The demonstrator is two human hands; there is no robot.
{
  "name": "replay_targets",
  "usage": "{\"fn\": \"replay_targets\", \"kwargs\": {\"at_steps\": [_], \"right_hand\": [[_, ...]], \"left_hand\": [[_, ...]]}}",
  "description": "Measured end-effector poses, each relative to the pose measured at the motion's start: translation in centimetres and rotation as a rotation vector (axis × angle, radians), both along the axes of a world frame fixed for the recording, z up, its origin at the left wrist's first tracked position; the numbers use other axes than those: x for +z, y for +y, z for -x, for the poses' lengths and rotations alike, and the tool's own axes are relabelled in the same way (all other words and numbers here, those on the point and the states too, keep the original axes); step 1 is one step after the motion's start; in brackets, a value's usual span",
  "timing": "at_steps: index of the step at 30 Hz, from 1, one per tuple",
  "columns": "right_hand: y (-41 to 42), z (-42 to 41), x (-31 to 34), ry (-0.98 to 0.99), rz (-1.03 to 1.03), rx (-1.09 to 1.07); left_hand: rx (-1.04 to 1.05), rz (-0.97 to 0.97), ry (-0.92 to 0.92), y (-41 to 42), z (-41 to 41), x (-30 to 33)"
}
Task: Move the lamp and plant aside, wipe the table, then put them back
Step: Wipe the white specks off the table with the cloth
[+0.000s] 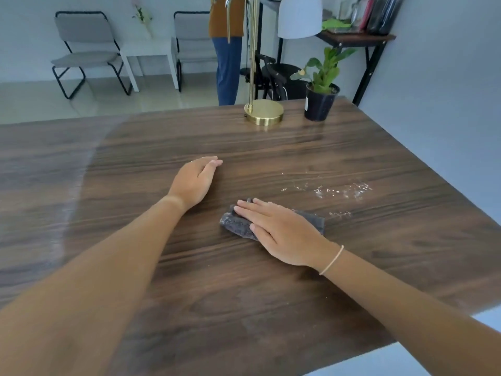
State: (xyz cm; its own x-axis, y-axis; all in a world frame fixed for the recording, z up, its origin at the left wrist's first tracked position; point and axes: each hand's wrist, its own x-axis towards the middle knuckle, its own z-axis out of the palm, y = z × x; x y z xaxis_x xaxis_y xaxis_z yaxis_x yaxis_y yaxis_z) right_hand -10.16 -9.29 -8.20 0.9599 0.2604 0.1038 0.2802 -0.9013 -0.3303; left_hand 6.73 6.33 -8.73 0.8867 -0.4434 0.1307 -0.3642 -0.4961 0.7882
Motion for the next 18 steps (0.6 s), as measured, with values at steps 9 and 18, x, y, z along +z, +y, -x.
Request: {"fn": "replay_targets", "kwargs": {"at_steps": [9,18], "right_hand": [[-12.5,-2.8,0.3,0.057,-0.046,-0.446],[-5.3,-2.9,0.0,0.022,-0.005,-0.169]], "left_hand": [[-0.175,-0.160,-0.081,-4.6,1.2,0.6],[-0.157,-0.139,-0.099,-4.5,1.2,0.3]]}}
